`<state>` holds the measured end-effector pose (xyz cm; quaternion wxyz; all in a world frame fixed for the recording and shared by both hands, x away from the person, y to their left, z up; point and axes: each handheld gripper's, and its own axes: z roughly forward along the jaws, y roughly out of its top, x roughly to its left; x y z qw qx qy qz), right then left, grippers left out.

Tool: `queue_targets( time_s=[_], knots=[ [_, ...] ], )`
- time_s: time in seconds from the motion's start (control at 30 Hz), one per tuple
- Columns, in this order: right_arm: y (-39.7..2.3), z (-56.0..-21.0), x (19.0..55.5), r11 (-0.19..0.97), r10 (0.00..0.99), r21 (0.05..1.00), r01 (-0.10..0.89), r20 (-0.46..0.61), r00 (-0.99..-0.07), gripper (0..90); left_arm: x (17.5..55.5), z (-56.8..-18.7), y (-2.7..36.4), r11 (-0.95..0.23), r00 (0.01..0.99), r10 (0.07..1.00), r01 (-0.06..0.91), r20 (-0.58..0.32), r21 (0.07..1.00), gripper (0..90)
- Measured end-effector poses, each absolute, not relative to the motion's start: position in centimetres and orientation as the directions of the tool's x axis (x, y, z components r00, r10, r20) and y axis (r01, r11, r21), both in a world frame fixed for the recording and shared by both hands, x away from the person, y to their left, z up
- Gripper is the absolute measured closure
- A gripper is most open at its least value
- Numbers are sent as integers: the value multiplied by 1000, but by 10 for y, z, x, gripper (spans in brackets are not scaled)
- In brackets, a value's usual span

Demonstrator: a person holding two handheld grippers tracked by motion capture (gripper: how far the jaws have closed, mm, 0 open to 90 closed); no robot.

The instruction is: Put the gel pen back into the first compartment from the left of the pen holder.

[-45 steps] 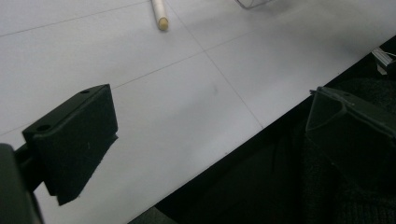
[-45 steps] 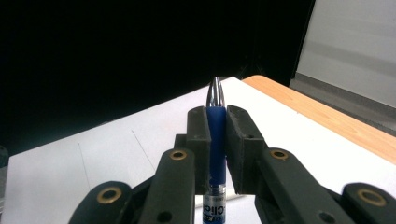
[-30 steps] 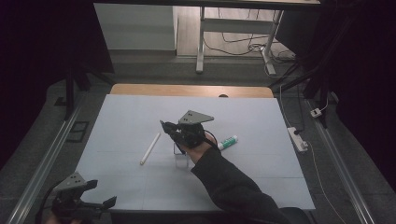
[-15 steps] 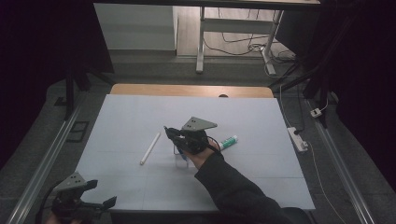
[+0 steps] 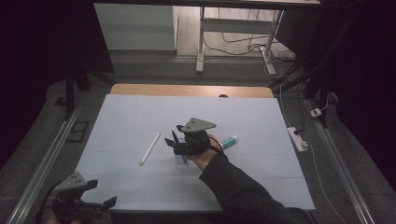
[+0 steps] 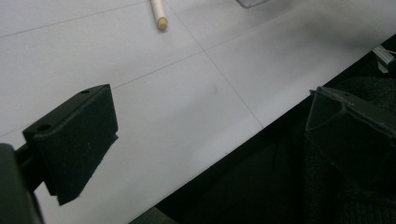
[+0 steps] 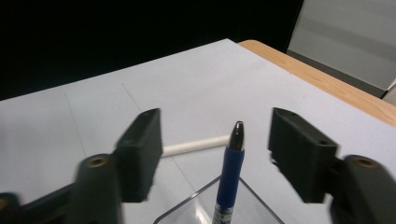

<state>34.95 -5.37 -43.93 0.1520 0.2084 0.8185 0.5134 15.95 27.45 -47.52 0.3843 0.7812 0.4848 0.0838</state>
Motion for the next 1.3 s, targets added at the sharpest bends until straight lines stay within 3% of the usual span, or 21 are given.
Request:
queue_targets(
  time_s=[0.1, 0.2, 0.37, 0.57, 0.97, 1.3],
  knots=[
    [-57, -436, 348, 398, 509, 896, 195, -40, -860, 226, 160, -475, 274, -235, 515, 822, 694, -242, 681, 27],
    [-63, -432, 351, 403, 511, 877, 260, 20, -859, 170, 159, -475, 275, -233, 515, 822, 693, -243, 682, 27],
    [-76, -431, 350, 427, 492, 848, 314, 74, -868, 104, 160, -475, 275, -232, 514, 822, 695, -244, 681, 27],
    [-89, -431, 344, 472, 484, 823, 316, 58, -873, 22, 160, -475, 275, -230, 514, 822, 695, -246, 682, 26],
    [-134, -421, 320, 487, 502, 818, 305, 24, -865, 4, 160, -475, 275, -230, 517, 819, 695, -251, 682, 27],
    [-193, -424, 295, 466, 597, 808, 360, 13, -802, 0, 160, -475, 276, -226, 514, 819, 695, -253, 682, 26]
  ],
)
